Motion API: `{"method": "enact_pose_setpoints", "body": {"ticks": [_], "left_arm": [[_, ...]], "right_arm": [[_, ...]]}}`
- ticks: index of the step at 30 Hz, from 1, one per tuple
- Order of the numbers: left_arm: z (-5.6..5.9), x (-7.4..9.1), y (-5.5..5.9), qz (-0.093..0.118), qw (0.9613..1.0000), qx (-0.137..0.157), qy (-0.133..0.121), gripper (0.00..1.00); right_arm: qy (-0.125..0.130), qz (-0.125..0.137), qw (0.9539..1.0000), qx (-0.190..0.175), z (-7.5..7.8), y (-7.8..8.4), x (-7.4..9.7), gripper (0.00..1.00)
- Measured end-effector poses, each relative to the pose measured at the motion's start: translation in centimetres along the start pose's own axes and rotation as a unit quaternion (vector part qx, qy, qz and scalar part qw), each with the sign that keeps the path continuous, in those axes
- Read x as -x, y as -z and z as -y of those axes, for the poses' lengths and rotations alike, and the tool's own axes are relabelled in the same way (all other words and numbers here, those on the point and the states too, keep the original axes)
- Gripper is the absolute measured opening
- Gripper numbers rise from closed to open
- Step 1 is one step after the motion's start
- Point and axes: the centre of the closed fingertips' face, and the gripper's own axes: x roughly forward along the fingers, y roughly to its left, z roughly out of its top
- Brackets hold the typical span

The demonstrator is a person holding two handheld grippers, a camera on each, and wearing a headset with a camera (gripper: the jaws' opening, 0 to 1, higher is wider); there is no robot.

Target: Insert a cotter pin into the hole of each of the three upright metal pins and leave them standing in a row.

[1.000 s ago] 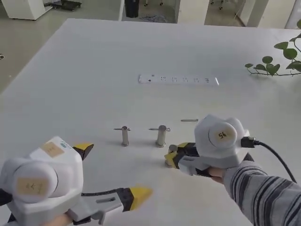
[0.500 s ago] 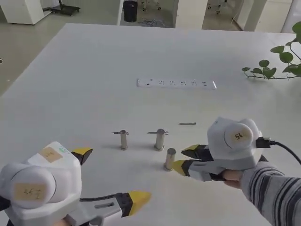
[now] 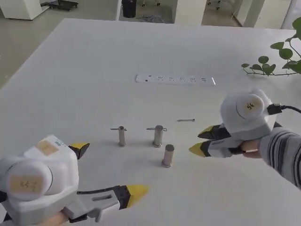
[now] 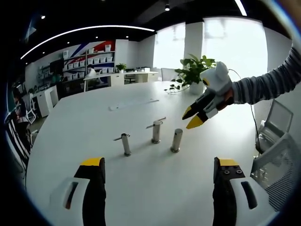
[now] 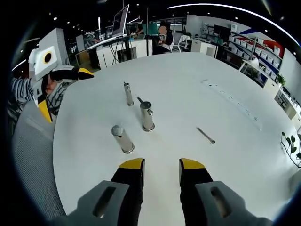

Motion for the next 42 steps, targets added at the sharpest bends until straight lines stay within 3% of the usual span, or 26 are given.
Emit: {"method": "enact_pose_setpoints", "body": {"ticks": [3,16,24,27,36,42], "left_arm": [[-0.2,-0.1,0.1,-0.001,1.0,0.001,-0.002,0.95],[-1.2,-0.6,0.5,-0.005,1.0,0.001,-0.003,0.95],[-2.0,-1.0,1.1,-0.011,0.9999,0.009,-0.008,0.94],[-2.1,-1.1,1.5,-0.015,0.9998,0.011,-0.008,0.93],[-1.6,-1.4,1.9,-0.023,0.9997,0.007,0.001,0.93],[-1.5,-1.6,1.8,-0.02,0.9998,0.009,0.004,0.92]], "right_arm": [[-0.01,-0.021,0.9997,0.009,1.2,0.0,-0.4,0.25],[-0.028,-0.059,0.9968,0.046,3.9,-1.7,-2.5,0.22],[-0.025,-0.075,0.995,0.061,6.0,-1.8,-3.8,0.17],[-0.023,-0.088,0.9922,0.085,6.9,-1.6,-4.5,0.15],[-0.039,-0.101,0.99,0.09,8.0,-1.6,-5.8,0.08],[-0.049,-0.124,0.9832,0.125,8.1,-1.3,-6.4,0.05]]}}
